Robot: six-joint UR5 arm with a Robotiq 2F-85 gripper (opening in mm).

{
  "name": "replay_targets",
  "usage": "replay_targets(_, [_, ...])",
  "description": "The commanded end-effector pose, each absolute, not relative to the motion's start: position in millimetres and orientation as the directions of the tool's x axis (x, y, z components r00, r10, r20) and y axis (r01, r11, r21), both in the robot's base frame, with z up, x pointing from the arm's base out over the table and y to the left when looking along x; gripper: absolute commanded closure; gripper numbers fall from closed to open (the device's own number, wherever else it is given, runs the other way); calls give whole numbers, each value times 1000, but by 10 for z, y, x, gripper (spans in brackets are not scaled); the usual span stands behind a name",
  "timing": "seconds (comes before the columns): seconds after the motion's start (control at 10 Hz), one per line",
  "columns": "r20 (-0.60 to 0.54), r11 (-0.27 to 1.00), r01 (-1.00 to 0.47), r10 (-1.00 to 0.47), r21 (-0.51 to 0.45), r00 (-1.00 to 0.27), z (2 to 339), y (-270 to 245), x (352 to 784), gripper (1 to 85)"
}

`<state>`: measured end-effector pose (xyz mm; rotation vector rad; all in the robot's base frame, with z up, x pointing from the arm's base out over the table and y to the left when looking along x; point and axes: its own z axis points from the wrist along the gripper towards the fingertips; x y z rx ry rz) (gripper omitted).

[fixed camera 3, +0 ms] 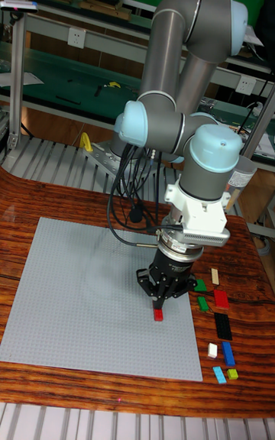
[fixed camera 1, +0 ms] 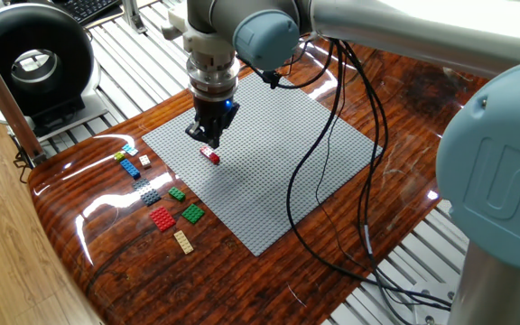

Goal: Build with small Lego blocks

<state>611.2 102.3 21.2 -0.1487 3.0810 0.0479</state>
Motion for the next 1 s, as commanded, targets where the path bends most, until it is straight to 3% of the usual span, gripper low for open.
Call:
replay_targets(0.0, [-50, 994, -101, -99, 37, -994, 223, 1046, 6098, 843])
replay_targets(0.9, [-63, 995, -95, -92, 41, -994, 121, 1086, 6115, 843])
